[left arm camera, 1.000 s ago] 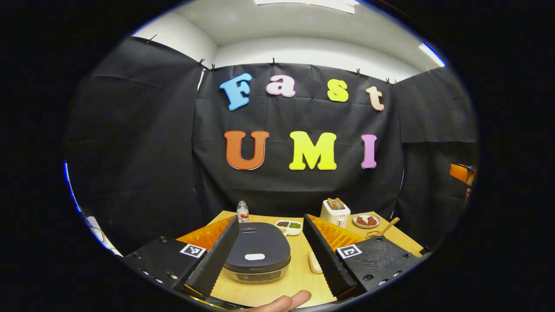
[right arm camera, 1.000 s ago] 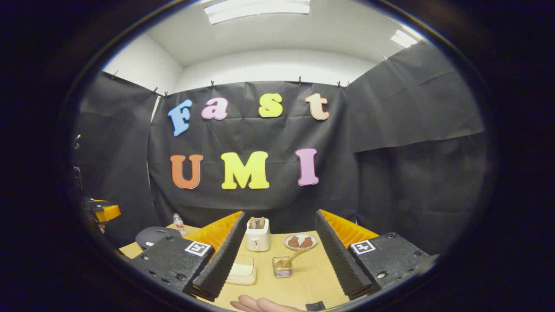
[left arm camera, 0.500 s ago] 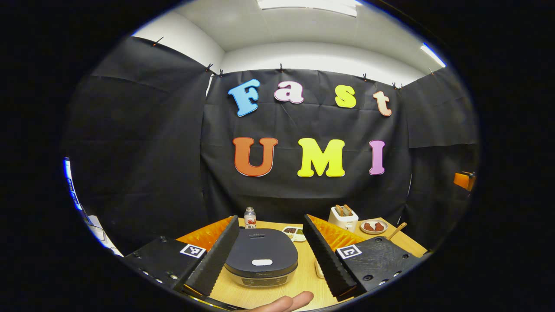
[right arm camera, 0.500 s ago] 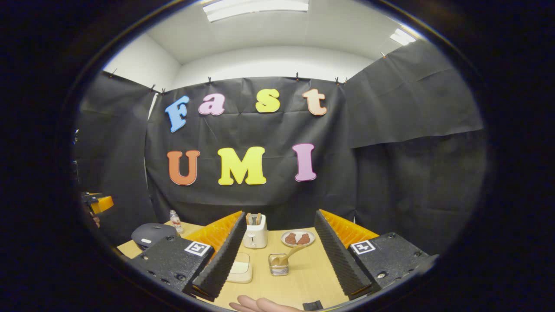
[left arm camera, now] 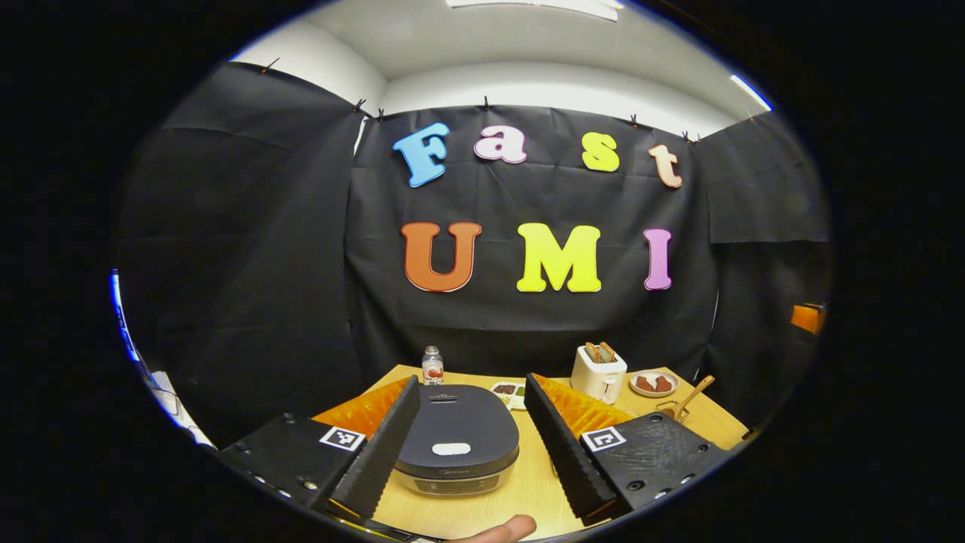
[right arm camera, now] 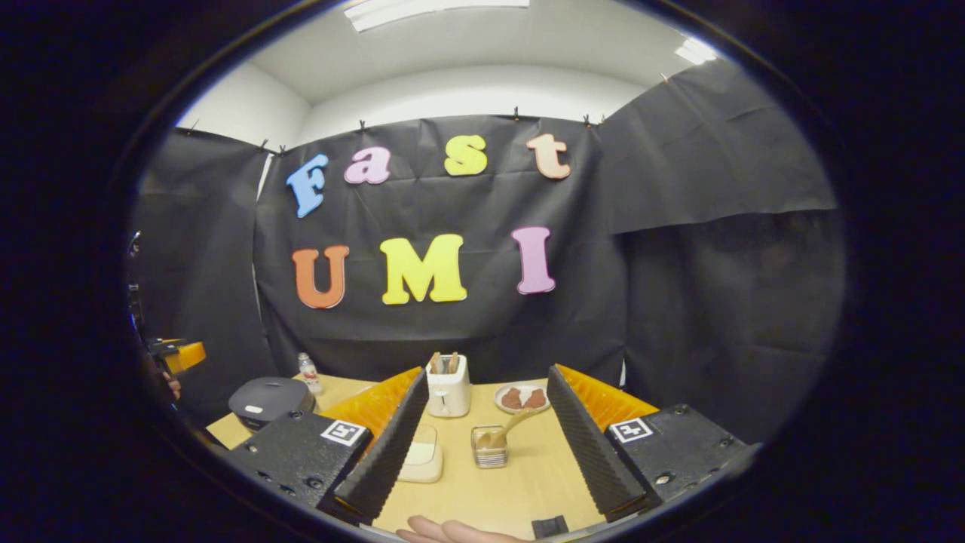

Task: Close the left gripper, press the button to open the rice cooker; take a wooden spoon from the chopstick holder with the right hand, scoop a spoonful of rice and pour it into the rice cooker, then put the wooden spoon back into the chopstick holder.

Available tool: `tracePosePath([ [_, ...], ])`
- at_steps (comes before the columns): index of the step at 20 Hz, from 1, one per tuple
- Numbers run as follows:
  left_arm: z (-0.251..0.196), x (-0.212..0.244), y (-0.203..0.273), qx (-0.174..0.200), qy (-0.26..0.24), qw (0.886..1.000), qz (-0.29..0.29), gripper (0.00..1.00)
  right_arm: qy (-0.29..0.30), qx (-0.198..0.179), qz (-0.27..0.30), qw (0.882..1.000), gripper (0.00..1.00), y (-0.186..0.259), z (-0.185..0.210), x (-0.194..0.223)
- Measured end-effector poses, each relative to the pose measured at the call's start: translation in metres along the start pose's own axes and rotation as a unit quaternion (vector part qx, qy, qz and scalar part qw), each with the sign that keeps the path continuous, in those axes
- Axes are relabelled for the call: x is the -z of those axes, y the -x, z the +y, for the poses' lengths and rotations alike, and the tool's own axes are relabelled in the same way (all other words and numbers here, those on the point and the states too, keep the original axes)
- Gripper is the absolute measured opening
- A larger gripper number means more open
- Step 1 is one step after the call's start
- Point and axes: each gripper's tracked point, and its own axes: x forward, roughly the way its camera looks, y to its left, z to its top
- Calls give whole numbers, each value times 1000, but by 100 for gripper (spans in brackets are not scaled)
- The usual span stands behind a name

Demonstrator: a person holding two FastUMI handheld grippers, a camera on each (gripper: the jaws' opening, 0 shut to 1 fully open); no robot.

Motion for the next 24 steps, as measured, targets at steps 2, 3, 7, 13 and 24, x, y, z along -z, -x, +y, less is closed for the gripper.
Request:
tracePosePath([
  [2, 0, 8, -5, 5, 3, 1000, 14, 89, 7, 5, -5, 1000, 100, -1, -6, 5],
  [3, 0, 16, -9, 4, 3, 1000, 30, 65, 9, 6, -6, 1000, 100, -3, -7, 10],
  [7, 8, 59, -23, -17, 10, 993, 112, 28, -11, -28, 32, 999, 98, -3, 3, 39],
  [13, 22, 107, -52, -43, 21, 982, 185, 0, -4, -12, 20, 1000, 100, -9, -27, 53],
  [24, 30, 160, -81, -67, 39, 964, 255, 0, -12, 0, -13, 1000, 100, -11, -59, 66],
])
